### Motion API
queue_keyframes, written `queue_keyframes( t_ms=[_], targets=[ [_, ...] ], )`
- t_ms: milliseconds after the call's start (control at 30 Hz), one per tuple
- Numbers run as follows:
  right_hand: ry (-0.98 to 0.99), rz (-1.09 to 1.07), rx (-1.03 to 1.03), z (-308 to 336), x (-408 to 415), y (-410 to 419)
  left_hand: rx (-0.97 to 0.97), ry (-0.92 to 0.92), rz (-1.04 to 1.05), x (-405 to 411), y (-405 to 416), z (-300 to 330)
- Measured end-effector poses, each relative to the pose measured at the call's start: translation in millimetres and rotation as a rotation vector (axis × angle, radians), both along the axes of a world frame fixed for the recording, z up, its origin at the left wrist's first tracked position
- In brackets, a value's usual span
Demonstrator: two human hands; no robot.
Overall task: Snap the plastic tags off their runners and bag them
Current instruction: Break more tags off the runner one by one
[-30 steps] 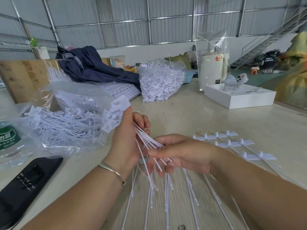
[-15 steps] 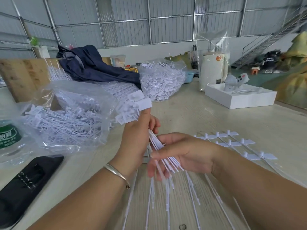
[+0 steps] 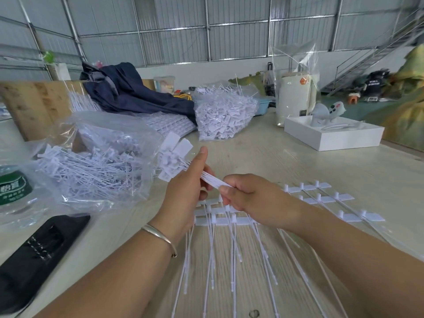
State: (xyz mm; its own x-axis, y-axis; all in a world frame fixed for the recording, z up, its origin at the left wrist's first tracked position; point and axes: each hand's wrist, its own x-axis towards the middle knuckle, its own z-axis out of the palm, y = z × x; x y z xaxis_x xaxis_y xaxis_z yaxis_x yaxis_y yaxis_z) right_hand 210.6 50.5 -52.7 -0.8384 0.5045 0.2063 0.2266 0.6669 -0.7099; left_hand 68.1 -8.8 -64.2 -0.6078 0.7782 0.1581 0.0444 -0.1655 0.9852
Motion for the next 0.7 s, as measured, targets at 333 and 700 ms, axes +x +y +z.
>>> queue_keyframes(
  t_ms=[333, 700],
  targets=[
    [0.170, -0.162, 0.116, 22, 2, 2, 0.022, -0.190, -0.405, -13, -2, -2],
    [0.085, -0.004, -0.059, 97, -127, -70, 0.022, -0.347, -0.198, -20, 2, -6]
  ],
)
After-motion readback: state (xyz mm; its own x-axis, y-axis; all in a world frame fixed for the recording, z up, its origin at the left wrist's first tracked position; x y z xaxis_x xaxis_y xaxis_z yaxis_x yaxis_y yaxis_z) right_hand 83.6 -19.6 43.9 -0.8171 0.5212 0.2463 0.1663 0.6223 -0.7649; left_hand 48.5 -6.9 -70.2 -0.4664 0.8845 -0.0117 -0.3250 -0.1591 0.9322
